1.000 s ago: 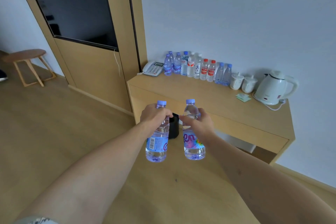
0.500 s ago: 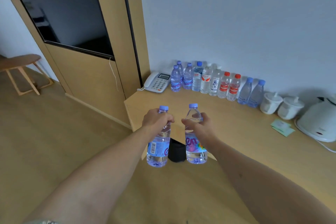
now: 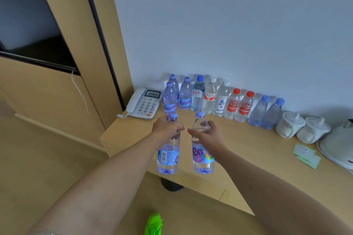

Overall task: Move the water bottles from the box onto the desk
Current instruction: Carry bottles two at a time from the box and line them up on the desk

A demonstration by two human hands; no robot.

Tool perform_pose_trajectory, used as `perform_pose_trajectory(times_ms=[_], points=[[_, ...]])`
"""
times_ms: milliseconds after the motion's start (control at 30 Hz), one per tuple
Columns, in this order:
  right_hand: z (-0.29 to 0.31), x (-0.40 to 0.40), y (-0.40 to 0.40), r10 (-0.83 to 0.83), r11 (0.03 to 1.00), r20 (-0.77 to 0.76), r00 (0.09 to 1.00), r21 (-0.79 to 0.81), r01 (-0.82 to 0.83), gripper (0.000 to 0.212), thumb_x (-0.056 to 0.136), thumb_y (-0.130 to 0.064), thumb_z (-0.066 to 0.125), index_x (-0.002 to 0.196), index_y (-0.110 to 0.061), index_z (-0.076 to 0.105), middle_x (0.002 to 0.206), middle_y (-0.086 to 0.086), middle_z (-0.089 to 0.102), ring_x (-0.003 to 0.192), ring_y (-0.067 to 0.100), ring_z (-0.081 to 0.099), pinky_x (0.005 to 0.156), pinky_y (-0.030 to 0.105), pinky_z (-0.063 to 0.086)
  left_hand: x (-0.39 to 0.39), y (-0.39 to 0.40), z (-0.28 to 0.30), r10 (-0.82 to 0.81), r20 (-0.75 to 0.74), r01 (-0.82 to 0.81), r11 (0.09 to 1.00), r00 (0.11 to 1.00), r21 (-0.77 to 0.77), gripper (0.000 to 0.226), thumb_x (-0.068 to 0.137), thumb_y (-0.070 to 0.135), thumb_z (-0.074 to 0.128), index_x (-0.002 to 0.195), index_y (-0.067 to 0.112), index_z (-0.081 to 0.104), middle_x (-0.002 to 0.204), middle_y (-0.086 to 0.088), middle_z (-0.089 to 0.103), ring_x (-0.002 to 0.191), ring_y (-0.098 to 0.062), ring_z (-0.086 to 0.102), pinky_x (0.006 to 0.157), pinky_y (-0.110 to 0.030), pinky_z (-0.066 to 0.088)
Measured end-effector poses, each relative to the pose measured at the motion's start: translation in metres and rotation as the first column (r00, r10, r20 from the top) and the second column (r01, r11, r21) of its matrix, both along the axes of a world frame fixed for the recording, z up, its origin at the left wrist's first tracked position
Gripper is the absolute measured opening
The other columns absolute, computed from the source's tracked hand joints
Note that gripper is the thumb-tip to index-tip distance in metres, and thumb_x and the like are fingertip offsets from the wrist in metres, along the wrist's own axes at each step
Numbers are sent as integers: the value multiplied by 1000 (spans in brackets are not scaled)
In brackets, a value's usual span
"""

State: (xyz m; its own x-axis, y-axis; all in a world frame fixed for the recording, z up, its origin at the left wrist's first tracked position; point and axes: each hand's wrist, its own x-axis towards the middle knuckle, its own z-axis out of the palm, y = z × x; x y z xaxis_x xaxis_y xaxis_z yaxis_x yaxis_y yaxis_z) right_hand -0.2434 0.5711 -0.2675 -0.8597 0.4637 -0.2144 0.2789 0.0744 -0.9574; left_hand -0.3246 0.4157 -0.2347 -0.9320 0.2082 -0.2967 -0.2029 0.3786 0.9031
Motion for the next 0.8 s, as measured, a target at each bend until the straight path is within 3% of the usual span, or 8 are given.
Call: perform_pose_trajectory(times_ms=[100,200,267,333,467,533,633,800], points=[[-7,-37,8,-75,997,27,997,18,75,83,48,-47,93,114,-15,54,97,18,75,93,35,75,92,56,58,-49,18,-12,-113,-16,113,994,993,-4,22,66,23,81,81,17,66,84,-5,73,89,-27,74,86,-42,60],[-11,-71,14,-134,989,52,990,78,130,62,63,-35,96,108,-18,57,102,7,73,92,21,72,89,43,58,-89,33,-19,-217,-14,216,976,976,-18,18,67,25,79,74,17,65,75,-2,69,79,-21,68,85,-38,58],[-12,-92,19,-181,978,62,981,120,173,51,66,-30,95,98,-19,56,93,3,71,85,16,68,80,36,55,-116,41,-22,-277,-23,276,960,961,-40,17,69,23,79,69,19,62,68,1,65,73,-17,62,81,-35,56],[-14,-109,23,-213,966,86,973,165,197,54,65,-29,96,100,-14,57,93,6,72,87,17,68,82,39,55,-140,48,-25,-323,-29,320,945,946,-60,19,71,19,80,71,20,61,70,2,65,73,-16,62,79,-33,55],[-20,-130,33,-251,943,133,959,258,211,62,57,-39,99,103,-24,61,95,-14,70,90,3,67,82,32,55,-176,67,-33,-397,-35,392,915,917,-93,22,74,17,84,78,23,64,77,5,71,80,-15,67,78,-29,55],[-22,-137,40,-253,932,169,953,308,193,65,54,-41,99,106,-26,63,96,-14,69,90,6,65,79,32,53,-187,77,-37,-425,-35,419,901,905,-116,23,73,18,86,77,23,63,75,6,70,78,-14,67,74,-26,54],[-21,-150,53,-223,925,233,946,356,131,72,54,-38,100,115,-25,63,105,-7,71,98,16,66,86,38,55,-200,90,-36,-503,-26,493,855,864,-161,22,72,20,85,77,19,64,77,2,69,78,-17,67,78,-34,57],[-18,-173,68,-164,935,256,953,347,68,69,58,-18,99,118,-18,65,108,0,73,103,23,67,90,38,55,-217,110,-16,-688,-141,623,712,712,-326,16,79,8,78,89,18,72,90,2,70,89,-17,65,81,-31,54]])
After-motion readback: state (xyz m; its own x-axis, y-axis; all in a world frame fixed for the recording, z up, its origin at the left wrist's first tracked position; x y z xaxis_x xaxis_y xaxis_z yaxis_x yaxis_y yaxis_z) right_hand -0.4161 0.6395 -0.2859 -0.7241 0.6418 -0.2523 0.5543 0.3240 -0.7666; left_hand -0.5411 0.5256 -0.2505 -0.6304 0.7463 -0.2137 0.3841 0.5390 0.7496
